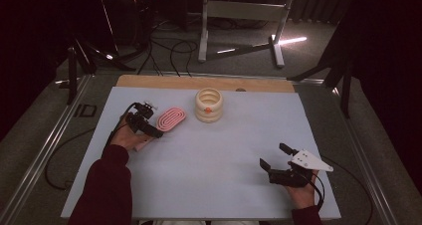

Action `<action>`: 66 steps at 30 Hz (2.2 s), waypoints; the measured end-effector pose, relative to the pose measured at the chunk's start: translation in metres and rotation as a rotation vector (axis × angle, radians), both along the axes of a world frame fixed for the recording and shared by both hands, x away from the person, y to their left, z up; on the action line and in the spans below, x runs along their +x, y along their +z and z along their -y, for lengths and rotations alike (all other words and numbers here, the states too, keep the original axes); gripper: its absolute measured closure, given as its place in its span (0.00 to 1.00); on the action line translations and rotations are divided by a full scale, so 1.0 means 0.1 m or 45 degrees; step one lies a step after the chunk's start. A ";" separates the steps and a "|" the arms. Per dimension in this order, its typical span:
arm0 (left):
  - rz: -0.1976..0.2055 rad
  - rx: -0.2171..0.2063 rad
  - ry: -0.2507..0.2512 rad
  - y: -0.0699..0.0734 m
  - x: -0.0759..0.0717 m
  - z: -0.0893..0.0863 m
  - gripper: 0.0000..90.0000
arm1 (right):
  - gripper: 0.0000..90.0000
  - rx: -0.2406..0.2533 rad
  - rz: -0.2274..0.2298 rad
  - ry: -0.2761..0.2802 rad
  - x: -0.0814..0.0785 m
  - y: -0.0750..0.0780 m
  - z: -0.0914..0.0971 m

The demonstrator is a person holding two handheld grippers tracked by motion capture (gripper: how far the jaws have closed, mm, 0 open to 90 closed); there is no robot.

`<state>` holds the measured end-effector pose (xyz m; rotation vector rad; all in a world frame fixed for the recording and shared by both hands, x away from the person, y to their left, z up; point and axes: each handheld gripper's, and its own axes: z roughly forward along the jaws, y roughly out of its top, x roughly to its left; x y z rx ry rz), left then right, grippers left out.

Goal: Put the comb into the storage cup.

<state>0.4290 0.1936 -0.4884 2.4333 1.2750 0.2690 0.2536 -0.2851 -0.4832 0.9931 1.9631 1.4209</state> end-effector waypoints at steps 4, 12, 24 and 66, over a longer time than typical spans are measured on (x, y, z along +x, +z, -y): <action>-0.017 0.025 -0.001 -0.03 0.02 0.03 0.14 | 0.09 0.000 -0.001 0.002 0.00 0.00 0.00; -0.057 0.016 -0.038 -0.05 0.03 0.06 0.33 | 0.09 -0.003 -0.004 0.001 0.00 -0.01 0.00; -0.112 0.064 -0.099 -0.07 0.04 0.11 0.61 | 0.09 0.000 -0.004 0.002 0.00 -0.01 0.00; -0.081 0.093 -0.103 0.06 -0.01 0.18 0.77 | 0.09 -0.001 -0.010 0.007 0.00 -0.01 -0.01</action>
